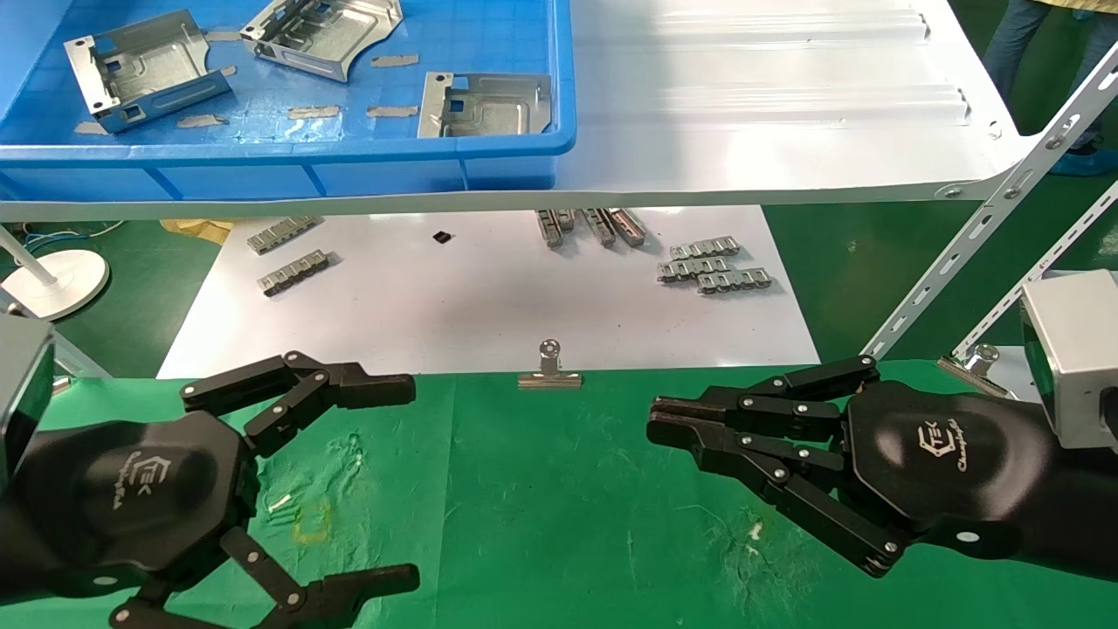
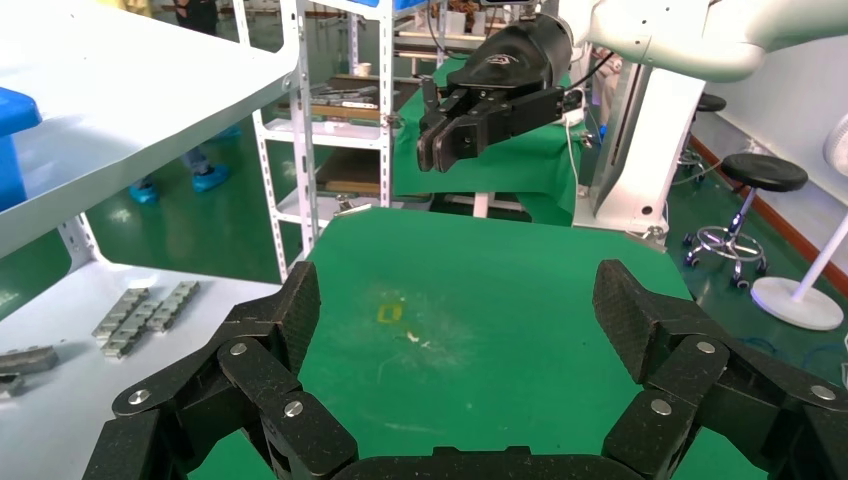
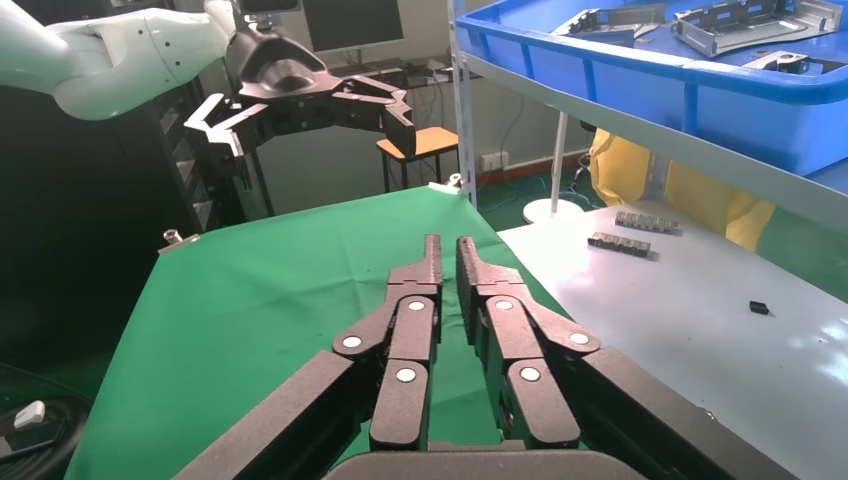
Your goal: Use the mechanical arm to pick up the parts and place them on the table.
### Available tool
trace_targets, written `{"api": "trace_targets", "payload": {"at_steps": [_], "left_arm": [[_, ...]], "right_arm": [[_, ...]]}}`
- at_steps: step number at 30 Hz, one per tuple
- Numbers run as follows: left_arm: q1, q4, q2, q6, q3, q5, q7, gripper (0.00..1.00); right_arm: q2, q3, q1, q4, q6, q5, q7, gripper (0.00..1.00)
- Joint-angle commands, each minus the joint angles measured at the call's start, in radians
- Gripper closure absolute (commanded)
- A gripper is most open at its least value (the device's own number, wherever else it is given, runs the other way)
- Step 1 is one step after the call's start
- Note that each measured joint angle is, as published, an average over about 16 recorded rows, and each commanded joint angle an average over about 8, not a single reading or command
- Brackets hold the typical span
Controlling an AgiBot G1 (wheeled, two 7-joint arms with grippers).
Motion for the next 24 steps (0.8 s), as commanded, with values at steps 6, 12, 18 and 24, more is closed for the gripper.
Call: {"api": "trace_targets", "payload": {"at_steps": [6,12,18,24], "left_arm": [[0.000,0.000,0.000,0.000,0.000,0.000,0.000,0.00],[0.000,0.000,0.000,0.000,-0.001,-0.001,0.001,0.00],[-0.037,-0.009,-0.010,-0.041,-0.021,-0.007,-0.017,0.00],[-0.218,0.023,0.011,-0.196,-0.005,0.116,-0.098,0.00]], "right_arm": [[0.000,0.000,0.000,0.000,0.000,0.000,0.000,1.00],[0.000,0.000,0.000,0.000,0.000,0.000,0.000,1.00],[0.000,0.000,0.000,0.000,0.000,0.000,0.000,1.00],[0.000,0.000,0.000,0.000,0.000,0.000,0.000,1.00]]}}
